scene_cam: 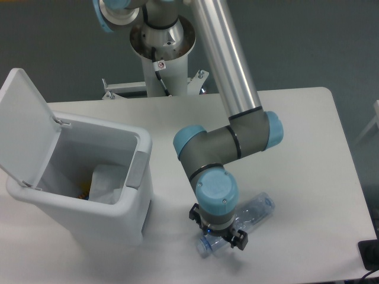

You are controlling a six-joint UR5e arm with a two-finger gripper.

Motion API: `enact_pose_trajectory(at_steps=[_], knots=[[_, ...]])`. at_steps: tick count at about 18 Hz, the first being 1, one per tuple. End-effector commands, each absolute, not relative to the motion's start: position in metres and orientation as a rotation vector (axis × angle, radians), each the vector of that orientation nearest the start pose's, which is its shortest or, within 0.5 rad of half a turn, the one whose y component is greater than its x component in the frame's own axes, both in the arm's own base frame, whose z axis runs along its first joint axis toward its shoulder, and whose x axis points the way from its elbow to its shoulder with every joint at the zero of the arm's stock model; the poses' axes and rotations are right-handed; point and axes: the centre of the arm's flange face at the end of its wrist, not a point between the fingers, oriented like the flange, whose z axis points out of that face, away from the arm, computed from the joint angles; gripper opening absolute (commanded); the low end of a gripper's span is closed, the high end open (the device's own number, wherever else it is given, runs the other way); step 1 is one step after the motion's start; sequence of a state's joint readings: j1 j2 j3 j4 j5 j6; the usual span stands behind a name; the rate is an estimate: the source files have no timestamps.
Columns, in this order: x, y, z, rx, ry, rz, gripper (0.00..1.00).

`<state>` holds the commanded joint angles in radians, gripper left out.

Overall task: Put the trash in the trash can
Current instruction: 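Rotate the gripper and close it around the bottle's cap end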

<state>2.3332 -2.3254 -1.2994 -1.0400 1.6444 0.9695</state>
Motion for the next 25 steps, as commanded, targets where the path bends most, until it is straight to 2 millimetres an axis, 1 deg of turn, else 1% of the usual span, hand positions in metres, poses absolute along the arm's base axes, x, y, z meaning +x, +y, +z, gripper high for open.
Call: enact_pose_trajectory(at_steps=[1,2,4,5,6,7,9,10,12,13,14,15,16,20,23,25], knots=[[-0.423,0.625,0.195,-3.147,0.324,0.133,0.97],[-0.423,0.625,0.193,-3.148,0.324,0.131,0.92],[-0.421,0.625,0.19,-3.151,0.327,0.126,0.77],[-0.422,0.626,0.19,-3.151,0.327,0.126,0.67],[-0.422,0.626,0.19,-3.151,0.327,0.126,0.6],[-0.422,0.626,0.191,-3.15,0.325,0.127,0.57],[-0.422,0.626,0.192,-3.149,0.325,0.129,0.46],[-0.422,0.626,0.197,-3.143,0.324,0.137,0.4],[-0.422,0.627,0.204,-3.133,0.325,0.146,0.36],[-0.424,0.628,0.213,-3.118,0.32,0.156,0.36],[-0.429,0.627,0.228,-3.098,0.308,0.179,0.36],[-0.434,0.624,0.239,-3.082,0.295,0.186,0.36],[-0.442,0.616,0.253,-3.055,0.266,0.183,0.36],[-0.464,0.594,0.306,-2.899,0.181,0.12,0.36],[-0.473,0.585,0.347,-2.787,0.139,0.097,0.36],[-0.466,0.586,0.364,-2.719,0.118,0.046,0.36]])
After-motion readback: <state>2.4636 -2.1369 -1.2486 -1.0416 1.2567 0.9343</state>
